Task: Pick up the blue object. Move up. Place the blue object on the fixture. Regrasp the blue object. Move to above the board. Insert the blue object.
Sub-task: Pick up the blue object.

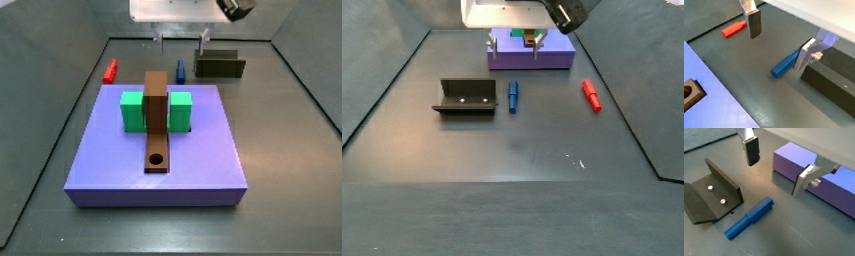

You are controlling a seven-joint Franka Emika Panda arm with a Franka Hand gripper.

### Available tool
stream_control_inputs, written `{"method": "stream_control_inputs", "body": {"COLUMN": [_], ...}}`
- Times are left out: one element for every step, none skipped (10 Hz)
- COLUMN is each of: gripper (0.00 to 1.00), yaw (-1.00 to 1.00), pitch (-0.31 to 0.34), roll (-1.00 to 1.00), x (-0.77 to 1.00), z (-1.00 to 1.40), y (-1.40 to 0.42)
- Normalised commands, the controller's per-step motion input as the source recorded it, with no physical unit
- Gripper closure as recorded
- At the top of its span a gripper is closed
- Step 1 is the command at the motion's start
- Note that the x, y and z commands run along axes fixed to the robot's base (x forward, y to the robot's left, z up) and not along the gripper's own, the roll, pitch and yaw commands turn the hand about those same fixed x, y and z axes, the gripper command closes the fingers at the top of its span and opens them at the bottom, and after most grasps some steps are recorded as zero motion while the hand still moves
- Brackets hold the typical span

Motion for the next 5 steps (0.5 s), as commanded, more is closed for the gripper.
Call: {"method": "stream_control_inputs", "body": {"gripper": [0.00,0.00,0.00,0.00,0.00], "yaw": [-0.02,0.00,0.00,0.00,0.00], "pitch": [0.000,0.000,0.000,0.000,0.000], "roll": [0.26,0.33,0.33,0.32,0.21], "x": [0.00,0.00,-0.02,-0.02,0.00], "z": [-0.29,-0.28,-0.26,-0.23,-0.22], "y": [0.03,0.06,0.04,0.01,0.00]}}
